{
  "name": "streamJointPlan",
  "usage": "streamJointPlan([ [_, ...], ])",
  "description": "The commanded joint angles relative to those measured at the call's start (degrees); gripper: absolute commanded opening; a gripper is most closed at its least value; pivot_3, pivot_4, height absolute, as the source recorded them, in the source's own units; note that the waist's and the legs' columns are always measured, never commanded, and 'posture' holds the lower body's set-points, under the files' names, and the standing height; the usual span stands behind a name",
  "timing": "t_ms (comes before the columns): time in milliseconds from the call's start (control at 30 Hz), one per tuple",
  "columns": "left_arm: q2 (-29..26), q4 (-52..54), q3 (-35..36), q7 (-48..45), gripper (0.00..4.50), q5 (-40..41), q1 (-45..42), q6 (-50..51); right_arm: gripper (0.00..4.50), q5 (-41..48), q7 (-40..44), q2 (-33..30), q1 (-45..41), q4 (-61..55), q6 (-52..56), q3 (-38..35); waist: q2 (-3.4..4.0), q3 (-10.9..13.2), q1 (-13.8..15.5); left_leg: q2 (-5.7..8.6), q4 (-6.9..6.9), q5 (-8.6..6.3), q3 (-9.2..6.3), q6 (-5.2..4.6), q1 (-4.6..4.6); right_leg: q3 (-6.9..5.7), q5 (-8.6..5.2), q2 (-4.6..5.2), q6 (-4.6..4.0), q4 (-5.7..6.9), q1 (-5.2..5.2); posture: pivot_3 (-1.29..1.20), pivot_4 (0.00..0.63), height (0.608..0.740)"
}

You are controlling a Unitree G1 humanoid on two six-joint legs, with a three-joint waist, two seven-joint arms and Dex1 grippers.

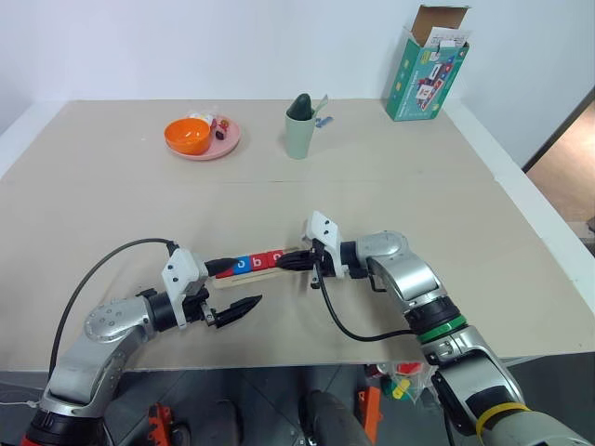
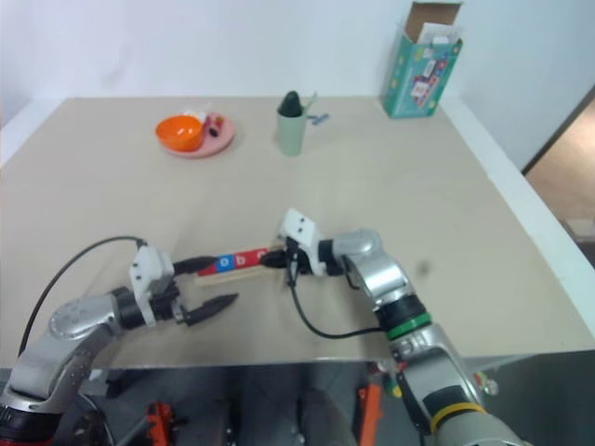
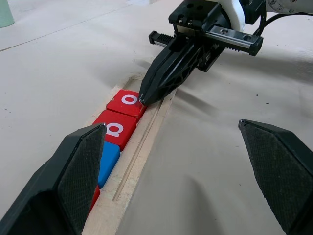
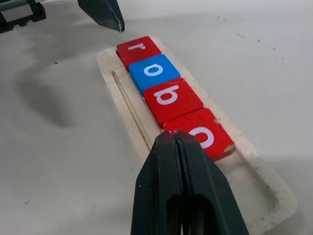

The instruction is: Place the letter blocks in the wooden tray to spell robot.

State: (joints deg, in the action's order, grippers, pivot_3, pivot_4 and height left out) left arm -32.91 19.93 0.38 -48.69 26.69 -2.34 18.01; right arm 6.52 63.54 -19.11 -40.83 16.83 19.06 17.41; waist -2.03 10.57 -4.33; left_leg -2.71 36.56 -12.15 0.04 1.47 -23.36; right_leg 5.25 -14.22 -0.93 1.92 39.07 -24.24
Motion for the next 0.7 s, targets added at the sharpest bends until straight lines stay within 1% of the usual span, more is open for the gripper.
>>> streamJointPlan([
  [33, -0.67, 2.29, 0.63, -0.06, 4.5, -0.07, 0.26, -0.4, 0.01, 0.74, 0.38, 0.12, -1.47, -0.75, -0.83, -0.74, 0.0, 0.0, 0.0, 0.0, 0.0, 0.0, 0.0, 0.0, 0.0, 0.0, 0.0, 0.0, 0.0, 0.0, 0.0, 0.0, 0.15, 0.74],
  [100, -0.78, 2.17, 0.74, -0.22, 4.5, -0.16, 0.36, -0.52, 0.01, 2.02, 0.9, -0.09, -1.62, -2.02, 0.52, -1.57, 0.0, 0.0, 0.0, 0.0, 0.0, 0.0, 0.0, 0.0, 0.0, 0.0, 0.0, 0.0, 0.0, 0.0, 0.0, 0.0, 0.15, 0.74],
  [167, -0.87, 2.21, 0.94, -0.31, 4.5, -0.17, 0.41, -0.58, 0.51, 4.68, 0.53, -0.23, -1.97, -4.52, 3.42, -3.98, 0.0, 0.0, 0.0, 0.0, 0.0, 0.0, 0.0, 0.0, 0.0, 0.0, 0.0, 0.0, 0.0, 0.0, 0.0, 0.0, 0.15, 0.74],
  [267, -0.99, 2.54, 1.17, -0.39, 4.5, 0.02, 0.48, -0.53, 1.48, 8.07, -0.35, -1.21, -2.23, -8.33, 6.73, -7.32, 0.0, 0.0, 0.01, 0.0, 0.0, 0.0, -0.01, 0.0, -0.01, 0.0, 0.0, 0.01, 0.0, 0.0, 0.0, 0.0, 0.15, 0.74],
  [367, -1.22, 2.79, 0.97, -0.95, 4.5, -0.01, 0.51, -0.79, 2.51, 11.06, -0.92, -4.02, -1.22, -12.72, 10.7, -10.85, 0.0, 0.0, 0.05, 0.0, 0.0, 0.0, -0.01, 0.0, -0.02, -0.01, -0.01, 0.02, 0.01, 0.0, 0.0, 0.0, 0.15, 0.74],
  [533, -2.34, 3.86, -0.24, -2.74, 4.5, -0.06, -0.37, -0.71, 4.25, 15.54, -8.98, -9.18, 3.89, -20.24, 21.29, -20.44, 0.0, 0.0, 0.26, 0.03, -0.01, 0.0, -0.03, 0.0, -0.04, -0.03, -0.06, 0.04, 0.02, -0.01, 0.01, 0.0, 0.15, 0.74],
  [567, -2.6, 4.03, -0.47, -3.14, 4.5, 0.04, -0.57, -0.6, 4.44, 16.26, -11.23, -9.67, 5.33, -22.2, 23.26, -22.44, -0.01, 0.0, 0.29, 0.05, -0.02, 0.0, -0.03, 0.0, -0.04, -0.02, -0.07, 0.06, 0.03, -0.01, 0.01, 0.0, 0.15, 0.74],
  [633, -2.93, 4.15, -0.98, -3.88, 4.5, 0.21, -1.13, -0.36, 4.44, 16.47, -17.75, -9.04, 9.22, -27.77, 25.31, -26.66, 0.0, 0.0, 0.29, 0.06, -0.03, 0.0, -0.02, 0.0, -0.05, 0.0, -0.08, 0.07, 0.05, -0.02, 0.0, 0.0, 0.15, 0.74],
  [700, -2.79, 4.02, -1.38, -4.19, 4.5, 0.27, -2.11, -0.12, 4.44, 13.45, -28.0, -5.83, 13.9, -34.97, 25.39, -29.67, 0.0, 0.0, 0.27, 0.06, -0.05, -0.01, -0.01, 0.0, -0.05, 0.02, -0.1, 0.07, 0.05, -0.02, -0.02, 0.0, 0.15, 0.74],
])
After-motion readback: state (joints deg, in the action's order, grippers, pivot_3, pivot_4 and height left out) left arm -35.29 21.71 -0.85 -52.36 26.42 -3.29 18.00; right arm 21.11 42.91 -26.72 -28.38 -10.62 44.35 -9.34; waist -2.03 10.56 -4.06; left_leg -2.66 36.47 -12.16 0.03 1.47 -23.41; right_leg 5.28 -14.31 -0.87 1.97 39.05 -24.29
